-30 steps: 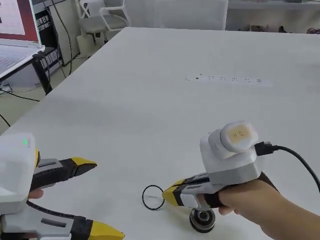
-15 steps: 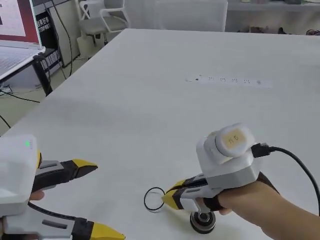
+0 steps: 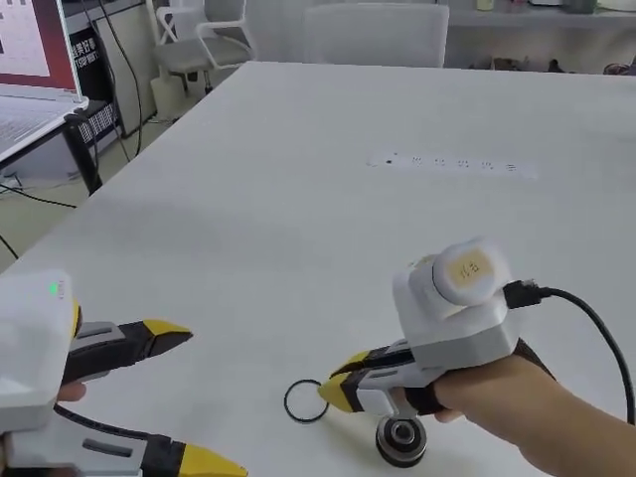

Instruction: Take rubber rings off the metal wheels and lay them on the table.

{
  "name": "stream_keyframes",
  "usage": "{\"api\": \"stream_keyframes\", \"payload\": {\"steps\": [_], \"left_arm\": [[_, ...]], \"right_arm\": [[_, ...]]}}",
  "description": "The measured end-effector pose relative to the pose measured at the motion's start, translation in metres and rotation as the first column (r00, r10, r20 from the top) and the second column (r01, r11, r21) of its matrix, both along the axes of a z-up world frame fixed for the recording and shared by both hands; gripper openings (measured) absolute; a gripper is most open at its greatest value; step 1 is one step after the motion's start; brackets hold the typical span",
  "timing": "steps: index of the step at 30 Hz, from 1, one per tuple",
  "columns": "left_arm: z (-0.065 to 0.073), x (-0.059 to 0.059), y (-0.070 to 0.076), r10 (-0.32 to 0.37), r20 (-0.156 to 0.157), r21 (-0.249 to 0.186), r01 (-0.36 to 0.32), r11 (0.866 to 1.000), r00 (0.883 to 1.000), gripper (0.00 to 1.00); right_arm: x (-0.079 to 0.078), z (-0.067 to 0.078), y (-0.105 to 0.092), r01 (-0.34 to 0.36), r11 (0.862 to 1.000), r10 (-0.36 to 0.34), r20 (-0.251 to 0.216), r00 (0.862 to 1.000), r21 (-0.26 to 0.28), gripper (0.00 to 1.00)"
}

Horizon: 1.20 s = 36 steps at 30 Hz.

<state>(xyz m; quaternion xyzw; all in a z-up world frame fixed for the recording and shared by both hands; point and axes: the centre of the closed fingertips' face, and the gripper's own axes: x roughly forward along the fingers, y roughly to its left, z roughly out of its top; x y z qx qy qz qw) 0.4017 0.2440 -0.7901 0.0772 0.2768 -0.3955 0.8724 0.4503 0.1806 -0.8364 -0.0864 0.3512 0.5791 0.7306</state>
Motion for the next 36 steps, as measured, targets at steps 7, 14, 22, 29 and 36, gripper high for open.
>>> {"api": "stream_keyframes", "payload": {"steps": [7, 14, 22, 29, 36], "left_arm": [[0.000, 0.000, 0.000, 0.000, 0.004, 0.001, 0.000, 1.000, 1.000, 0.87], [0.000, 0.000, -0.001, -0.006, 0.002, -0.007, 0.006, 1.000, 1.000, 0.87], [0.001, -0.001, -0.002, -0.016, 0.003, -0.009, 0.016, 1.000, 1.000, 0.87], [0.000, -0.002, -0.004, -0.028, 0.000, -0.010, 0.028, 1.000, 1.000, 0.87], [0.000, -0.003, -0.006, -0.036, 0.000, -0.011, 0.036, 0.999, 0.999, 0.87]], "right_arm": [[0.000, 0.014, 0.004, -0.006, 0.999, 0.005, 0.013, 1.000, 0.034, 0.10], [-0.007, 0.025, 0.006, -0.043, 0.998, 0.041, 0.036, 0.999, 0.042, 0.14], [-0.019, 0.031, 0.009, -0.120, 0.993, 0.118, 0.089, 0.989, 0.012, 0.17], [-0.027, 0.041, 0.013, -0.160, 0.987, 0.158, 0.121, 0.980, 0.008, 0.18], [-0.031, 0.057, 0.014, -0.174, 0.984, 0.168, 0.105, 0.980, 0.048, 0.21]]}}
